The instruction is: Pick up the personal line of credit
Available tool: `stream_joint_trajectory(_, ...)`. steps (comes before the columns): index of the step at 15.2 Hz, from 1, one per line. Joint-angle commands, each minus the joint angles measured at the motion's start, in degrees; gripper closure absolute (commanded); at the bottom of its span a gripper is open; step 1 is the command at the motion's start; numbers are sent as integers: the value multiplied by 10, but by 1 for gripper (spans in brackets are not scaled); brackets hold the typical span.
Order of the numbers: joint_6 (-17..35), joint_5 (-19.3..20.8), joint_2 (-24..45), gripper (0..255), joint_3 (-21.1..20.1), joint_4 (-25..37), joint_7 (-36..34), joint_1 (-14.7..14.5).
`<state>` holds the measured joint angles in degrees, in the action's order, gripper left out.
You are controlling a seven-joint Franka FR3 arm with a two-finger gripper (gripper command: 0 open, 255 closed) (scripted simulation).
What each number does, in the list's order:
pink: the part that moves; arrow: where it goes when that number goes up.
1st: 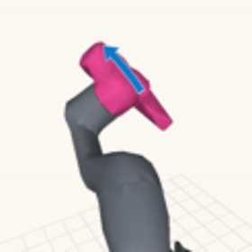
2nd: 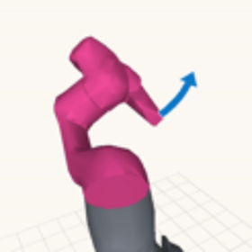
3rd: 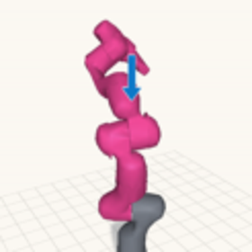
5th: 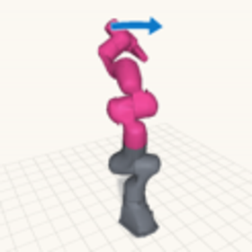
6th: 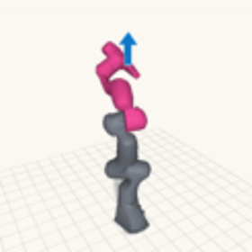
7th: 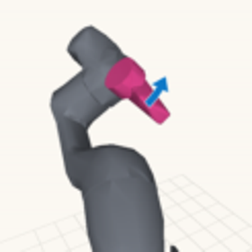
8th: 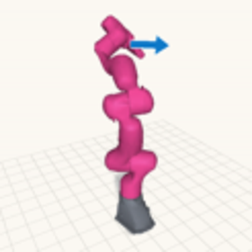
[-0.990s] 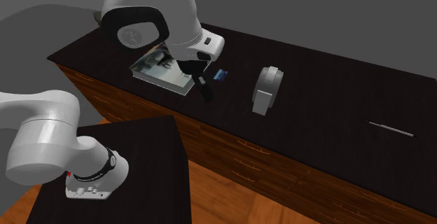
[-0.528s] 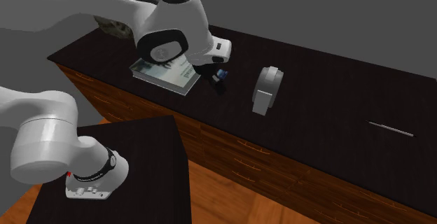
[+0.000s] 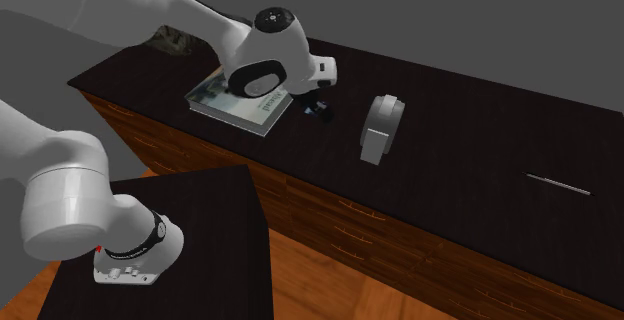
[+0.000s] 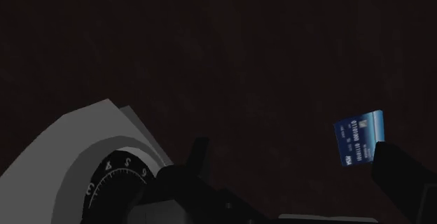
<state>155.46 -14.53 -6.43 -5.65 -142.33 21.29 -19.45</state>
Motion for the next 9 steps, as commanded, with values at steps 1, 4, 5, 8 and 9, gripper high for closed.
stream_joint_trajectory(1,38,-26,37,0,-5,14,34,-15)
stream_joint_trajectory(4,82,-71,94,0,-18,44,90,-32)
stream_joint_trajectory(5,96,-87,112,0,-24,56,110,-36)
stream_joint_trajectory(8,132,-130,168,0,-53,94,170,-37)
stream_joint_trajectory(9,143,-142,186,0,-65,107,189,-35)
